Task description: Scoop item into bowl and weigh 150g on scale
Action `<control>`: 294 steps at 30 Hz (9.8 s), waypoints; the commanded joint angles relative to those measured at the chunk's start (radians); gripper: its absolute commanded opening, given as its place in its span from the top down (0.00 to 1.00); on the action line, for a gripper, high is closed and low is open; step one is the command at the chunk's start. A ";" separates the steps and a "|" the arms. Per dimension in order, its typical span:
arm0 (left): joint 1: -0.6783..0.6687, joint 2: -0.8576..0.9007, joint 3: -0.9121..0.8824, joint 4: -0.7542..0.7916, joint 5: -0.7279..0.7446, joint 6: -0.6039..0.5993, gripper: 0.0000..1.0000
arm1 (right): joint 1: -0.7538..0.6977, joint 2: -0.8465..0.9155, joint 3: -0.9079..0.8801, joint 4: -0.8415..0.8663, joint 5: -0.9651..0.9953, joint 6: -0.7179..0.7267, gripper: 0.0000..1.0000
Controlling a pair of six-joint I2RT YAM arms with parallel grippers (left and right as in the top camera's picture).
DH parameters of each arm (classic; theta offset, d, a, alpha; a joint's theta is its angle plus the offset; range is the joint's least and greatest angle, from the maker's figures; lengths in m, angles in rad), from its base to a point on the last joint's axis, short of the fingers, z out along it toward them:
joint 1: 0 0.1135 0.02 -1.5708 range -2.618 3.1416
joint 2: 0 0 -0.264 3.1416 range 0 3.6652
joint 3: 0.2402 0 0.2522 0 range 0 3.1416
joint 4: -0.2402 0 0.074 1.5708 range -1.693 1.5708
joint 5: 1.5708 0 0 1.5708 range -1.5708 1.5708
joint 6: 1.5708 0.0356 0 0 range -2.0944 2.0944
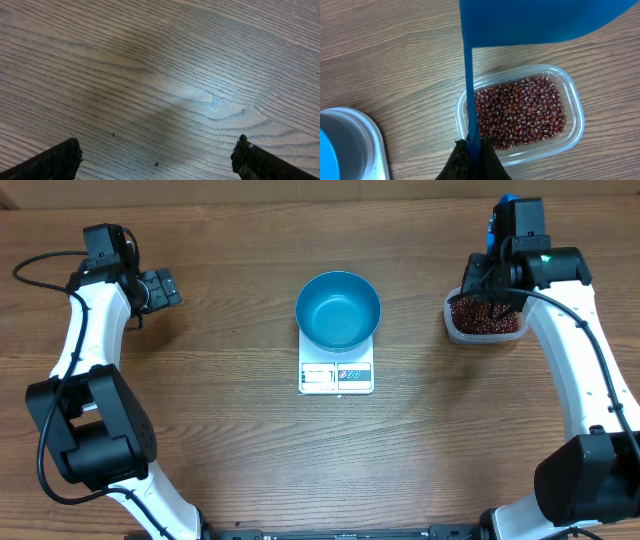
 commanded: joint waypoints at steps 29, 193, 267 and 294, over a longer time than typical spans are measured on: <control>-0.002 0.000 0.009 0.003 -0.013 0.005 0.00 | -0.175 0.002 0.007 -0.507 -0.094 -0.355 0.96; -0.002 0.000 0.009 0.003 -0.013 0.005 0.00 | -0.318 0.054 -0.304 0.092 -0.290 -0.298 0.56; -0.002 0.000 0.009 0.004 -0.013 0.005 0.01 | -0.335 0.057 -0.240 0.003 -0.265 -0.450 0.92; -0.002 0.000 0.009 0.004 -0.013 0.005 0.00 | -0.335 0.064 -0.302 0.051 -0.311 -0.452 0.96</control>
